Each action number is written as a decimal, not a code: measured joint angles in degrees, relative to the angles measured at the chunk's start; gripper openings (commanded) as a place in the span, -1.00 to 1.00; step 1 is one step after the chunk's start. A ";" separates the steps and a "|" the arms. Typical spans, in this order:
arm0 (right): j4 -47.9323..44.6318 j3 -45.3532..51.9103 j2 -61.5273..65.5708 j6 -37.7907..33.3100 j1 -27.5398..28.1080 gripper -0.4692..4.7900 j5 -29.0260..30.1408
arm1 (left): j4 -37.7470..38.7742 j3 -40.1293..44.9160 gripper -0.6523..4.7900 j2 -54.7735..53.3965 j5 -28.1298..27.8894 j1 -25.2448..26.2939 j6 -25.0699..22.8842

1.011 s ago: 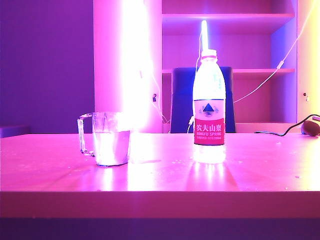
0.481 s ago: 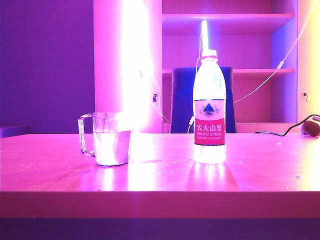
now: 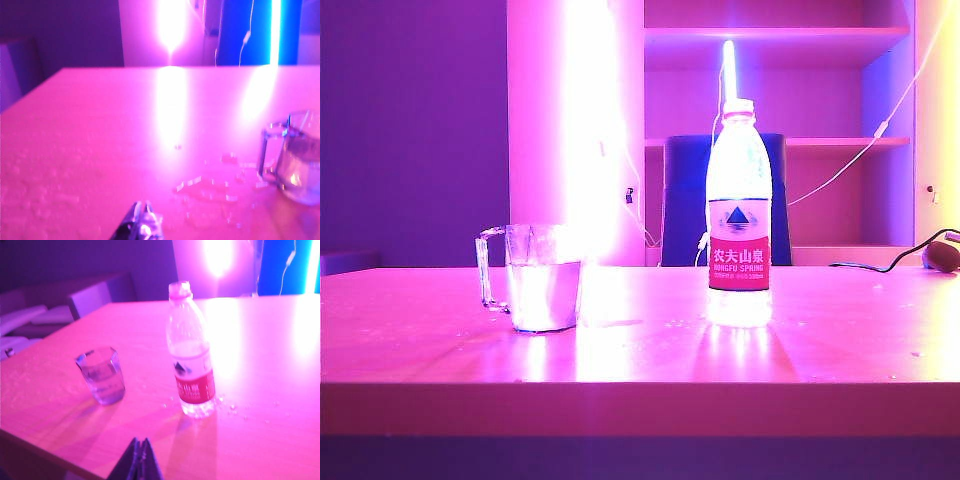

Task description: Pick up the mineral water bottle on the table and pour water into the mug until it's half full.

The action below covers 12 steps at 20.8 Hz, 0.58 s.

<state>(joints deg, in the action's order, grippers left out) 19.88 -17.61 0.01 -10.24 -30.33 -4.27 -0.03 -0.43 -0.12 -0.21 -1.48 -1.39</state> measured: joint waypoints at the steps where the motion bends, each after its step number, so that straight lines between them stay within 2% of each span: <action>1: 0.35 0.00 0.00 0.00 0.00 -0.84 0.00 | 1.11 0.00 -0.78 0.00 0.00 0.00 0.15; 4: 1.92 0.02 0.00 0.00 0.00 -0.84 0.00 | 2.64 -0.02 -0.78 0.00 0.02 0.00 2.40; 8: 2.08 0.00 0.00 0.00 0.00 -0.84 0.00 | 9.44 0.00 -0.78 0.00 0.09 0.00 2.40; 12: 2.08 0.00 0.00 0.00 0.00 -0.84 0.00 | 10.32 -0.04 -0.78 0.02 0.09 0.00 2.40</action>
<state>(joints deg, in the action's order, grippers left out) 21.96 -17.61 0.01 -10.24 -30.33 -4.27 10.28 -0.47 -0.10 -0.12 -1.48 1.02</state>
